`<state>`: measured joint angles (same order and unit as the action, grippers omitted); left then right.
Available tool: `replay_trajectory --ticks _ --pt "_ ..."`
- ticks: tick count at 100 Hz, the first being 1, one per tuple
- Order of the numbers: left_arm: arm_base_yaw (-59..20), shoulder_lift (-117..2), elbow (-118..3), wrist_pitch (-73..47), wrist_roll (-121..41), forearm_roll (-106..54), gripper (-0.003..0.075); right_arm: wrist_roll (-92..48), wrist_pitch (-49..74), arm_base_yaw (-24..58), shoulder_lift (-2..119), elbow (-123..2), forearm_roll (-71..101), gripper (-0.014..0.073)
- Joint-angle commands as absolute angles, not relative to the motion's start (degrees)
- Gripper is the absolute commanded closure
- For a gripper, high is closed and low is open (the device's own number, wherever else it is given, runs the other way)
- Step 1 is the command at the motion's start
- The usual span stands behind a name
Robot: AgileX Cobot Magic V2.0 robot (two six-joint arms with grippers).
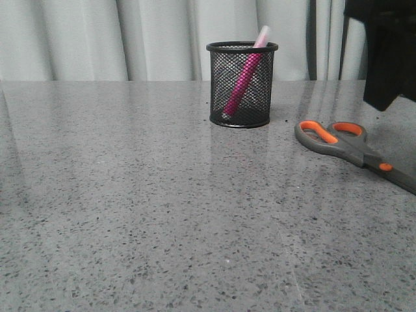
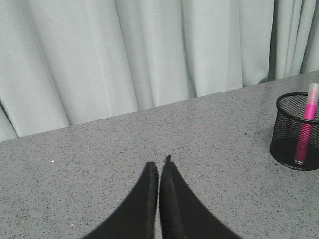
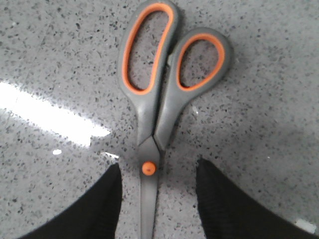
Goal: Put pen and scissors into bin
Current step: 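Lower the right gripper onto the scissors' pivot and grasp them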
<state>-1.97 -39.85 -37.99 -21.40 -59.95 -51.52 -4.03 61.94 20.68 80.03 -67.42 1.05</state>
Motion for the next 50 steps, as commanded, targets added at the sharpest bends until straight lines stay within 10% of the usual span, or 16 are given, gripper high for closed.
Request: replay_trajectory --ticks 1,50 --pt "-2.41 -39.98 -39.64 -18.64 -59.61 -52.95 0.0739 -3.60 59.22 20.79 79.84 -69.43 0.00 0.0282" --pt "-2.41 -39.98 -39.64 -18.64 -59.61 -52.95 0.0739 -3.60 50.67 20.85 81.07 -63.41 1.80 0.0159"
